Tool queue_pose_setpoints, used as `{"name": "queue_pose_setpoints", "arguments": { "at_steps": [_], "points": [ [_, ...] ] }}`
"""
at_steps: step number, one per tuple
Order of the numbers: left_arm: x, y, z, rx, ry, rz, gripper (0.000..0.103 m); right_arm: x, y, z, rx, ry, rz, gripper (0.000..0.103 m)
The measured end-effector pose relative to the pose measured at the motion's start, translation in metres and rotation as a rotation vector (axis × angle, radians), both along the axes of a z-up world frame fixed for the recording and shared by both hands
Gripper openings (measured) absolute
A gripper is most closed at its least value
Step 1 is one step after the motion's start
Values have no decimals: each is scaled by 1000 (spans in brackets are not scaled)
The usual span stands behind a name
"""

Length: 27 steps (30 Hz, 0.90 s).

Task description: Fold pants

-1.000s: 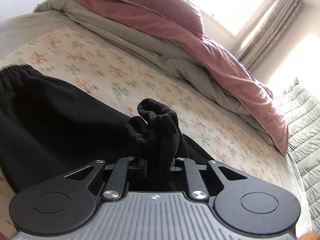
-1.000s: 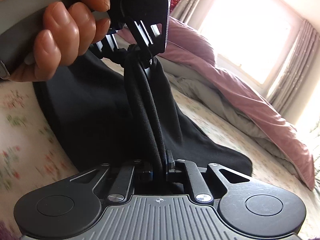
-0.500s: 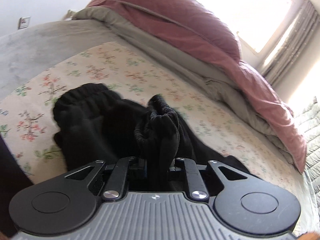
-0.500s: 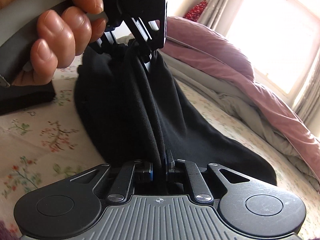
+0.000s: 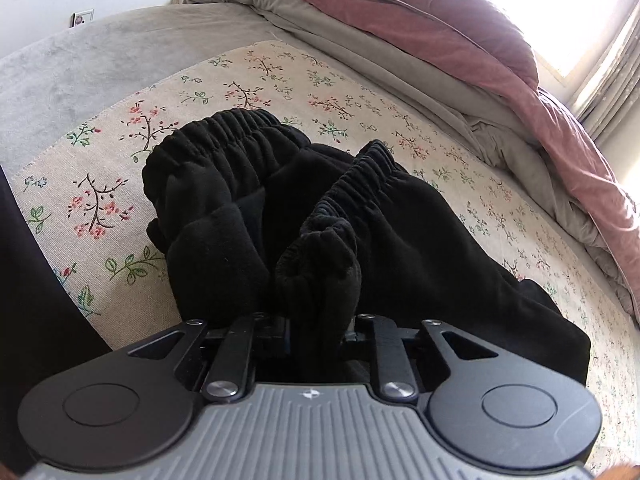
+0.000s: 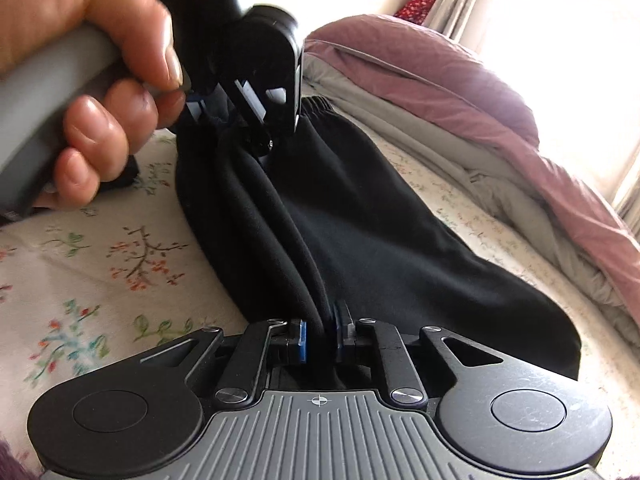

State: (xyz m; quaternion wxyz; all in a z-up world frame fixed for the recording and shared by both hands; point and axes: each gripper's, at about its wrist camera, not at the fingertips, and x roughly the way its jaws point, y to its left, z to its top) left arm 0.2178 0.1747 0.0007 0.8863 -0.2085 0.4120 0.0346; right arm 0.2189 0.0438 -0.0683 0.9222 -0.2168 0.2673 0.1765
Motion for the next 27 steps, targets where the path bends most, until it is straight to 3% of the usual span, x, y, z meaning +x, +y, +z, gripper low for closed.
{"name": "queue_pose_setpoints", "arguments": {
  "at_steps": [7,8,10,12,15,18,20,23,25,27],
  "points": [
    [4,3,4,-28,38,6,45,-26,-81,8,133,115,0,23],
    [5,3,8,-27,38,1,47,-32,-93,8,132,121,1,27],
    [2,6,16,-6,19,14,55,-42,-116,5,115,134,-13,27],
    [-3,8,23,21,0,39,56,-49,-133,9,137,156,-13,27],
    [-12,6,37,62,-36,80,64,-53,-156,22,273,211,-20,27],
    [-18,1,51,155,-90,126,64,-51,-188,33,469,229,-58,27],
    [-22,-3,59,217,-137,142,64,-44,-201,36,539,219,-117,27],
    [-18,-16,58,189,-173,8,65,-31,-213,33,538,201,-259,30],
    [-13,-32,48,147,-147,-85,65,-23,-216,24,554,241,-287,30],
    [-8,-53,35,156,-98,-158,65,-14,-209,8,492,303,-282,29]
  ]
}}
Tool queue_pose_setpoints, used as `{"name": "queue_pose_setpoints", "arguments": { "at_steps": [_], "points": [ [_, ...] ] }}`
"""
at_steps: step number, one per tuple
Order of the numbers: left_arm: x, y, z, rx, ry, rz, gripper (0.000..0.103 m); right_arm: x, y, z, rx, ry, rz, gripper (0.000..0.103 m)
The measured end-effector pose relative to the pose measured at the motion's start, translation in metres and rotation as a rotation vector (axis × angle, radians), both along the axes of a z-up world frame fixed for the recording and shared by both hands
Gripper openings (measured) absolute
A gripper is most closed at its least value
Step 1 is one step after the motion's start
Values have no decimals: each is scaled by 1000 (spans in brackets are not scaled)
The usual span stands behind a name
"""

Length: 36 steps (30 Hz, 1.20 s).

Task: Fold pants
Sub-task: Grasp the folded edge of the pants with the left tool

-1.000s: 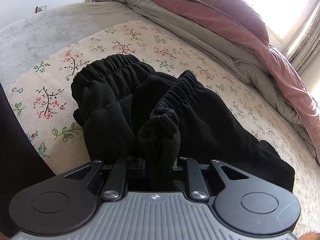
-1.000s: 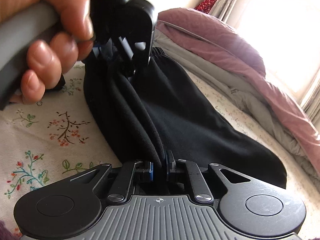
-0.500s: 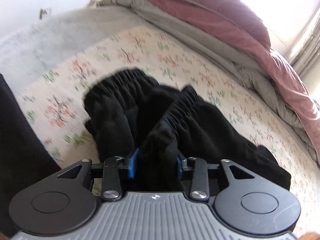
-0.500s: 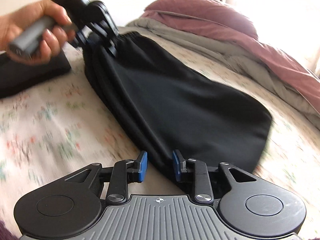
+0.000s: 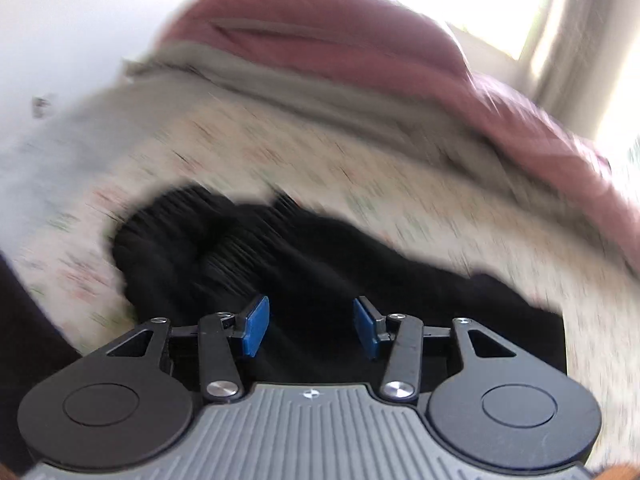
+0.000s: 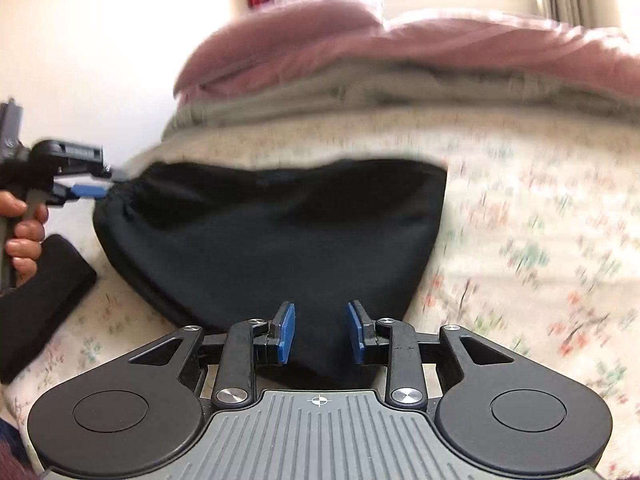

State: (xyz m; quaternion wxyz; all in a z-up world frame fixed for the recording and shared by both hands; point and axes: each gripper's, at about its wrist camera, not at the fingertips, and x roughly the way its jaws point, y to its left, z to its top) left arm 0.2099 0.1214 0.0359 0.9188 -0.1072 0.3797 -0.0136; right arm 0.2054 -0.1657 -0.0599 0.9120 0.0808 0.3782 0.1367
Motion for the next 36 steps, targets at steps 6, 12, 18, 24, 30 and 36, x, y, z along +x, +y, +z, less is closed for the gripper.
{"name": "queue_pose_setpoints", "arguments": {
  "at_steps": [6,12,18,24,30,36],
  "points": [
    [22,-40,-45,169,135,-59,65,6,0,0,-63,46,112,29],
    [25,-45,-35,217,107,-19,66,1,-51,1,132,121,57,59],
    [12,-86,-15,236,-24,-144,75,5,-110,-39,679,339,-176,59],
    [24,-173,-25,157,30,-337,83,6,-105,-45,696,361,-168,59],
    [44,-294,-42,487,34,-509,85,7,-99,-42,672,317,-143,57],
    [65,-330,-55,693,64,-519,86,2,-103,-44,698,301,-145,57]
  ]
}}
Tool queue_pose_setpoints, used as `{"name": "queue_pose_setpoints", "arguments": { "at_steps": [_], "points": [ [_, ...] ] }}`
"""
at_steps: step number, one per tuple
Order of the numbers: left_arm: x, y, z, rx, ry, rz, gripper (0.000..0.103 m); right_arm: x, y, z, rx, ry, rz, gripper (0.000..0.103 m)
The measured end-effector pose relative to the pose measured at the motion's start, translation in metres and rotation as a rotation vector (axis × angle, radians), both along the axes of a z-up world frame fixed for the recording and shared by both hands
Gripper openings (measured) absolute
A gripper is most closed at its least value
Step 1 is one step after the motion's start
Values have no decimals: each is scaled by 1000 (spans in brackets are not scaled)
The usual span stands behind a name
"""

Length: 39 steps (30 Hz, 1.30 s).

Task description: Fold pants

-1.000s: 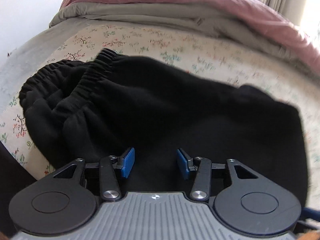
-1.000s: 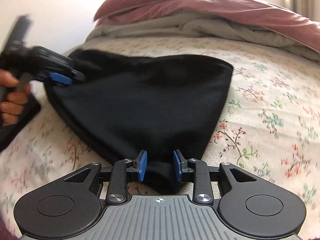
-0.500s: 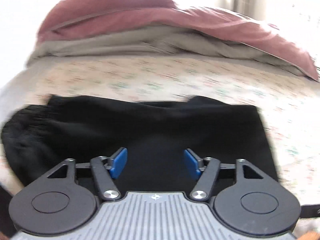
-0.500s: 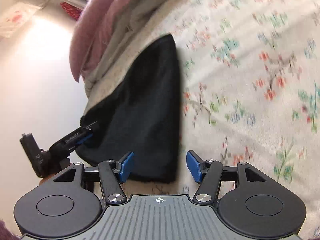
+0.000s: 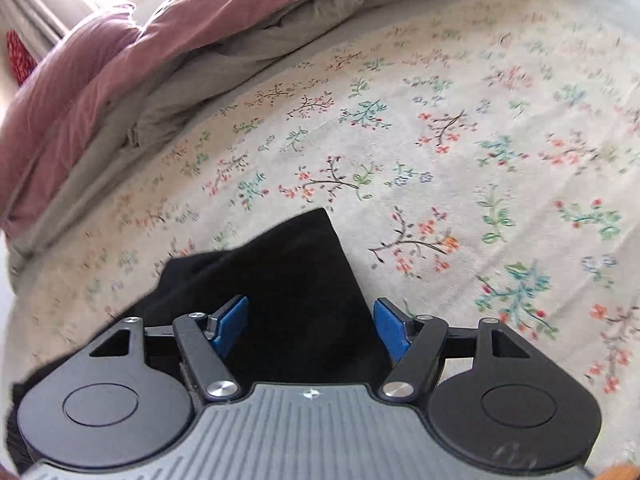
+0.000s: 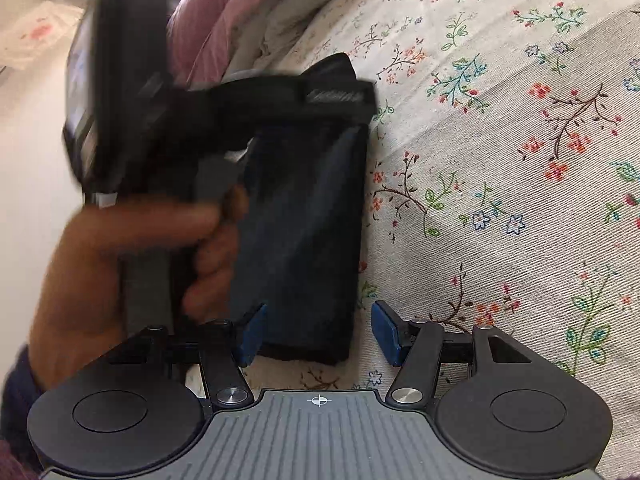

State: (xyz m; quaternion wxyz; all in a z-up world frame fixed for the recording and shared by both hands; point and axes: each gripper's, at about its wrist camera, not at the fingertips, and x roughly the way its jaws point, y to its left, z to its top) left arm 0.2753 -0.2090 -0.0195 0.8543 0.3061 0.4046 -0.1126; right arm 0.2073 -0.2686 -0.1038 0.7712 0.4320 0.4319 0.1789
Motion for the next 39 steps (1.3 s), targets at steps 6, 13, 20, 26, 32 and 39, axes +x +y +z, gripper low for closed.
{"name": "queue_pose_setpoints", "arguments": {
  "at_steps": [6,13,20,26,32,39],
  "points": [
    [-9,-13,-7,86,-16,-79,89,1,7,-1,14,-18,3,57],
    [6,-7,-11,118,13,-73,87,-5,16,-1,2,-70,5,57],
    [-8,-18,-13,159,2,-132,50,-19,28,-3,-13,-140,-23,54],
    [-7,-6,2,80,-5,-112,29,-25,29,5,-58,-87,-46,16],
    [2,8,54,-112,-9,-22,26,-37,21,49,-151,-158,0,11],
    [-17,-34,101,-290,-19,-43,26,-65,-37,85,-215,-213,-28,11]
  ]
}}
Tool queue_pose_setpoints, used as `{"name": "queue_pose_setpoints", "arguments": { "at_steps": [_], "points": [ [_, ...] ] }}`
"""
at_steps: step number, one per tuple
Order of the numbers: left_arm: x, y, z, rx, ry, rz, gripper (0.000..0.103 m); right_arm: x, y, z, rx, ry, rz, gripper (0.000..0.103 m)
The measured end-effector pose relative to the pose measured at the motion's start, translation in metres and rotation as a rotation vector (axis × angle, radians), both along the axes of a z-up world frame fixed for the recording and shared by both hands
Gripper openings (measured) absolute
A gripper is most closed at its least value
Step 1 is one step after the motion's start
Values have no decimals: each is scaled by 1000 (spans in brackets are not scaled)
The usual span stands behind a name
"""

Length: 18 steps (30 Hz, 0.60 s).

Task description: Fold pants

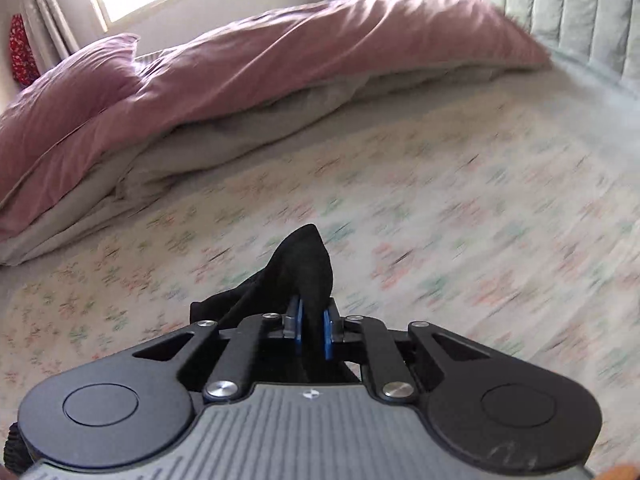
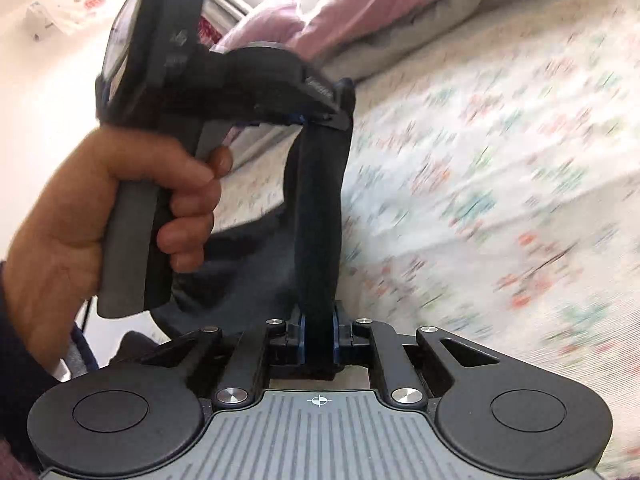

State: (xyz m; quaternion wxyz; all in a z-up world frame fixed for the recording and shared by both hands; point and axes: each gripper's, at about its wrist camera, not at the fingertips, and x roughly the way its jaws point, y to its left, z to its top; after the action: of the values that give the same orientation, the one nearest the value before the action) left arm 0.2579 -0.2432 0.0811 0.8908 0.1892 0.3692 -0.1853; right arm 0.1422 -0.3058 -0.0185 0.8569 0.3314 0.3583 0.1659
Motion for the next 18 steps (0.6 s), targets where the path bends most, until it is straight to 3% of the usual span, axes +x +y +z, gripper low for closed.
{"name": "queue_pose_setpoints", "arguments": {
  "at_steps": [4,9,12,16,18],
  "points": [
    [-12,-49,10,-70,18,-12,26,-29,-51,11,-48,-16,-49,11],
    [-26,-114,-9,-94,44,-33,26,-56,-104,11,-60,24,-101,12],
    [-27,-135,-28,-48,40,-36,27,-62,-126,2,-40,95,-133,22],
    [-19,-132,-44,-65,71,-32,27,-62,-147,-3,-3,163,-221,58],
    [-17,-127,-42,-79,79,-38,27,-59,-143,-3,56,146,-248,59]
  ]
}}
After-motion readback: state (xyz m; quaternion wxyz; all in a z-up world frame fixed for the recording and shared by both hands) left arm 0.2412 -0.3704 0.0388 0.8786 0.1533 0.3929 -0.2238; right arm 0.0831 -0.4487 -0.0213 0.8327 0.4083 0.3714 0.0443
